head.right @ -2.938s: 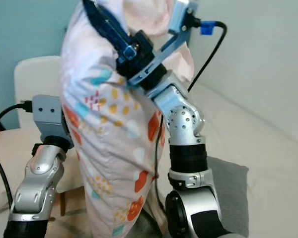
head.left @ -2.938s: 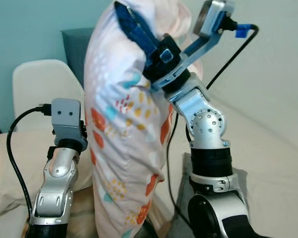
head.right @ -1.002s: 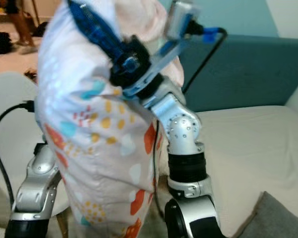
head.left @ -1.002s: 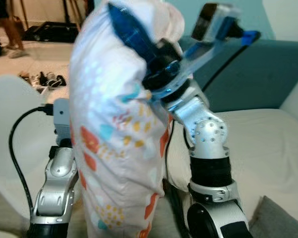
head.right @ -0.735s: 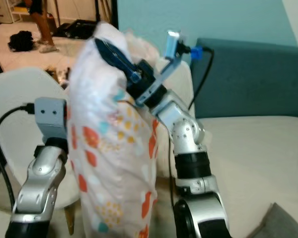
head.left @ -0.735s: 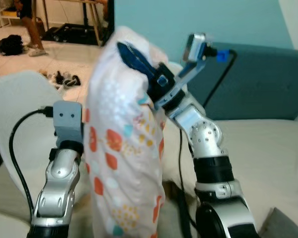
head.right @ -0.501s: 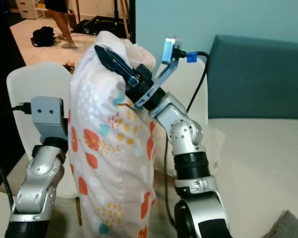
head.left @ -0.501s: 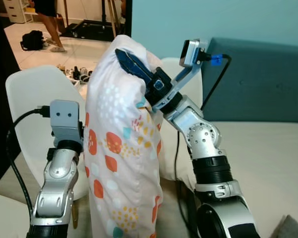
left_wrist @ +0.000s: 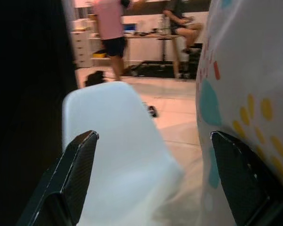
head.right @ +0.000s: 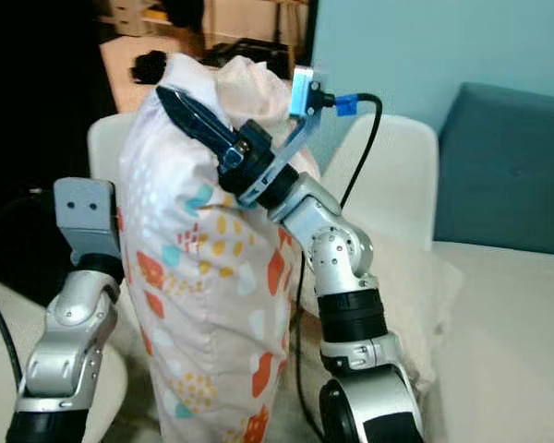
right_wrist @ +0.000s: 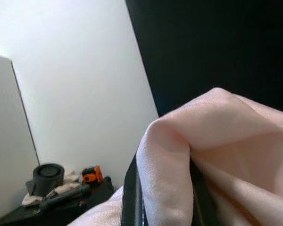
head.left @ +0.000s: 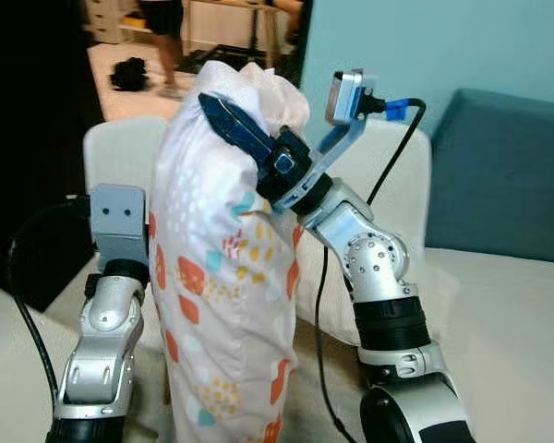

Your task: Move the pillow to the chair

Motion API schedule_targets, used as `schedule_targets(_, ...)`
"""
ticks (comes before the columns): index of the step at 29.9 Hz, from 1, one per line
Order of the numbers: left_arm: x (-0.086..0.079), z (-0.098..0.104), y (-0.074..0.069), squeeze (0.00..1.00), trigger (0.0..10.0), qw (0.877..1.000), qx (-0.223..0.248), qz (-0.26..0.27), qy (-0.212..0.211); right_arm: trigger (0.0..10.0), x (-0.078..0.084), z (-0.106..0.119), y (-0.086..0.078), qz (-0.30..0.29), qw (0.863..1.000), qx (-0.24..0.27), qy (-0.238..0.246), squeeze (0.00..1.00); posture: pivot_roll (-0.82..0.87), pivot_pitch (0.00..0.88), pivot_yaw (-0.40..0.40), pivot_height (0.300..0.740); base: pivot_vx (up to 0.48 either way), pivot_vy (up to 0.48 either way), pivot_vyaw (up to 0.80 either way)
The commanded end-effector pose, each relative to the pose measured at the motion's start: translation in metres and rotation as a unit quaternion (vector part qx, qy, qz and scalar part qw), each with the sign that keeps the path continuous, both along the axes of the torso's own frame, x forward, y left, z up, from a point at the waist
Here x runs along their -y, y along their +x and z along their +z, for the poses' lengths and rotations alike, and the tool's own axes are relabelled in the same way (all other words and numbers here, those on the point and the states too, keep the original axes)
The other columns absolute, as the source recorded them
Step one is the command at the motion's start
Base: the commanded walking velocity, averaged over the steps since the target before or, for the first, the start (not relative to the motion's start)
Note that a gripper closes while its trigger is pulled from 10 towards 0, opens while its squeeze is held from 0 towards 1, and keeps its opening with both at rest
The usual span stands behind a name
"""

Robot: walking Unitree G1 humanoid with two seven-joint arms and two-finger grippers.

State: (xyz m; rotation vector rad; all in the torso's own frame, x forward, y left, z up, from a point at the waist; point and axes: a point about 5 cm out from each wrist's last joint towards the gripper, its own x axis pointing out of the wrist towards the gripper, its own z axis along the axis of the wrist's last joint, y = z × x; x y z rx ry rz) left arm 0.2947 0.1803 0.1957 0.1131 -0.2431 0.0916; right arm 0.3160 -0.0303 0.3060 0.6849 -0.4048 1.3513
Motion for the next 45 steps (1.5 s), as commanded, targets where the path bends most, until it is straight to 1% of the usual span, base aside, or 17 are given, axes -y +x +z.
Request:
schedule_targets(1, 0.004, -0.0028, -0.0001, 0.0, 10.0, 1.0, -0.005, -0.006, 0.006, 0.0, 0.0008, 0.0121, -0.0038, 0.001, 0.999, 0.035, 0.014, 0.0, 0.03, 0.0, -0.119, 0.74, 0.0, 0.0, 0.61)
schedule_targets(16, 0.0074, -0.0027, -0.0005, 0.0, 10.0, 1.0, -0.002, -0.012, 0.002, 0.0, 0.0051, 0.006, 0.003, 0.002, 0.999, 0.034, 0.007, 0.0, 0.02, 0.0, -0.12, 0.74, 0.0, 0.0, 0.61)
schedule_targets(23, 0.0084, -0.0023, -0.0006, 0.0, 10.0, 1.0, 0.0, -0.014, 0.003, 0.0, 0.0045, 0.0037, 0.0037, 0.003, 0.999, 0.035, 0.001, 0.0, 0.02, 0.0, -0.121, 0.74, 0.0, 0.0, 0.61)
schedule_targets(34, 0.0095, -0.0009, 0.0006, 0.0, 10.0, 1.0, 0.002, -0.018, 0.006, 0.0, 0.0016, 0.0037, 0.001, 0.02, 0.999, 0.05, -0.004, 0.0, 0.03, 0.0, -0.119, 0.74, 0.0, 0.0, 0.61)
schedule_targets(45, 0.0097, -0.0009, 0.0011, 0.0, 10.0, 1.0, 0.0, -0.017, 0.007, 0.0, 0.0012, 0.0061, -0.001, 0.025, 0.998, 0.059, -0.002, 0.0, 0.03, 0.0, -0.114, 0.74, 0.0, 0.0, 0.61)
